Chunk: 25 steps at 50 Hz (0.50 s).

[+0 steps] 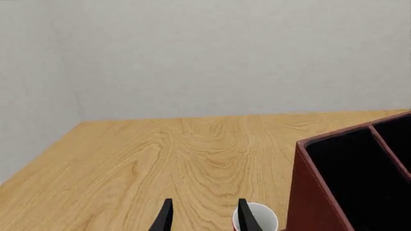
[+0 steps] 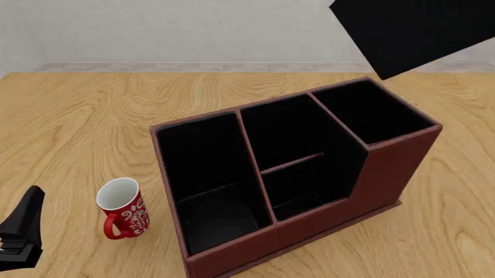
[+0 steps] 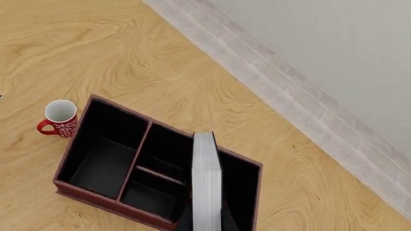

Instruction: Pick up the book and place it in the right compartment of the caddy.

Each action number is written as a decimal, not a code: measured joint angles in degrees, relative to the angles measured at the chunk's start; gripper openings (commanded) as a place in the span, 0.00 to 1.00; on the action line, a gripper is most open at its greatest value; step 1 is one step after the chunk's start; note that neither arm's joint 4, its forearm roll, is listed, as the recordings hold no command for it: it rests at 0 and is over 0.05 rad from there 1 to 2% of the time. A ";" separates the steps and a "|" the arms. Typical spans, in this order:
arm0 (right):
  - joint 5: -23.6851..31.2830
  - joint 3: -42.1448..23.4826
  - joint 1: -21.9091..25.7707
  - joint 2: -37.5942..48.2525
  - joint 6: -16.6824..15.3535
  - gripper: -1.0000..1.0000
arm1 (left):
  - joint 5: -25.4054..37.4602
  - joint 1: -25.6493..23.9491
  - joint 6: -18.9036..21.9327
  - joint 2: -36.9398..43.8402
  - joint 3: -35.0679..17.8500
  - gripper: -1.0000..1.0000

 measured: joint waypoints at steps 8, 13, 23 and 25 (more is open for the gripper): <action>0.00 0.27 -2.42 0.48 1.67 0.00 | 0.16 -0.15 0.19 0.00 -0.09 1.00; 0.00 1.49 -4.30 0.53 2.72 0.00 | 0.16 -0.27 0.25 0.00 -0.02 1.00; 0.00 3.38 -7.72 1.09 4.03 0.00 | 0.14 -0.53 0.26 0.00 0.38 1.00; 0.00 3.55 -8.19 1.33 4.23 0.00 | 0.17 -0.54 0.24 0.00 0.43 1.00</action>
